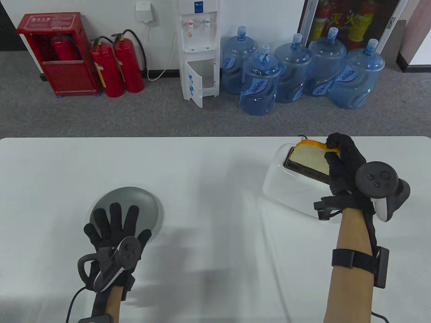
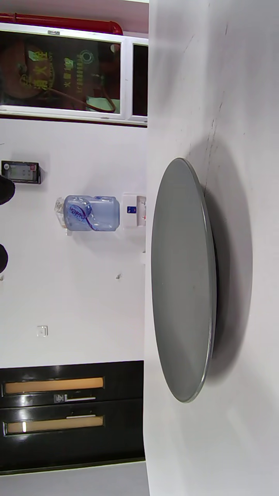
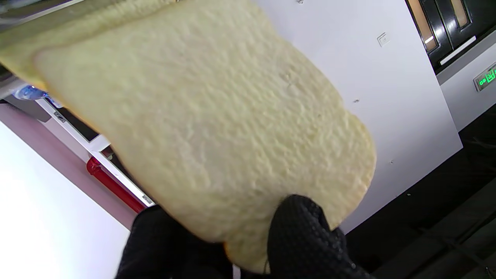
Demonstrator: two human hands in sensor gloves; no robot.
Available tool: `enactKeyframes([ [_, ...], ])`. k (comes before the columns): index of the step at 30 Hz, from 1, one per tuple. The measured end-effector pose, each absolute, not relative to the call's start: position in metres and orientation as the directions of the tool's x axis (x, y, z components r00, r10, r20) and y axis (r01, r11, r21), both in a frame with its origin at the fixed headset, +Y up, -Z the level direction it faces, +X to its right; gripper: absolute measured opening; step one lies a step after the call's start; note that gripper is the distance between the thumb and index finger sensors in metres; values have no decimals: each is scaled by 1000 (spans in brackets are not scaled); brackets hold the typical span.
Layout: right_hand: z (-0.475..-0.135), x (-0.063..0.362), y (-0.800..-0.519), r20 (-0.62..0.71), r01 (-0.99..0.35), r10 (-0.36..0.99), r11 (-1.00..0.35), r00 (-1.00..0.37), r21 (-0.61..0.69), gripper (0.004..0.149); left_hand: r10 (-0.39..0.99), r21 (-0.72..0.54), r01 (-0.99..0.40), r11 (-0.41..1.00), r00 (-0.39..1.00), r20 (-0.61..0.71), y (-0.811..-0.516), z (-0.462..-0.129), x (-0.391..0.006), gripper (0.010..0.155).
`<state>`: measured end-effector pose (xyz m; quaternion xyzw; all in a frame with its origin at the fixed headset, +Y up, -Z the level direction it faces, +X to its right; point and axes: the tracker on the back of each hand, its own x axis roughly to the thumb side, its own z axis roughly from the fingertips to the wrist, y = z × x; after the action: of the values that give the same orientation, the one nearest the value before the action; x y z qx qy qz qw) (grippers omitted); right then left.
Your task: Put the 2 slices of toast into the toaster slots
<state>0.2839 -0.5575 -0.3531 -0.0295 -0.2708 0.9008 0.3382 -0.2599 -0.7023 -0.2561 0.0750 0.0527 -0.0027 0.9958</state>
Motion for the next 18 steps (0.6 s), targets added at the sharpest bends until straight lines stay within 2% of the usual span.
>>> enactKeyframes([
  [18,-359,296,-579,112,-616,655,-620,-747,-486,48,-3,149,19,989,994,-108,-704,-257,-260,72],
])
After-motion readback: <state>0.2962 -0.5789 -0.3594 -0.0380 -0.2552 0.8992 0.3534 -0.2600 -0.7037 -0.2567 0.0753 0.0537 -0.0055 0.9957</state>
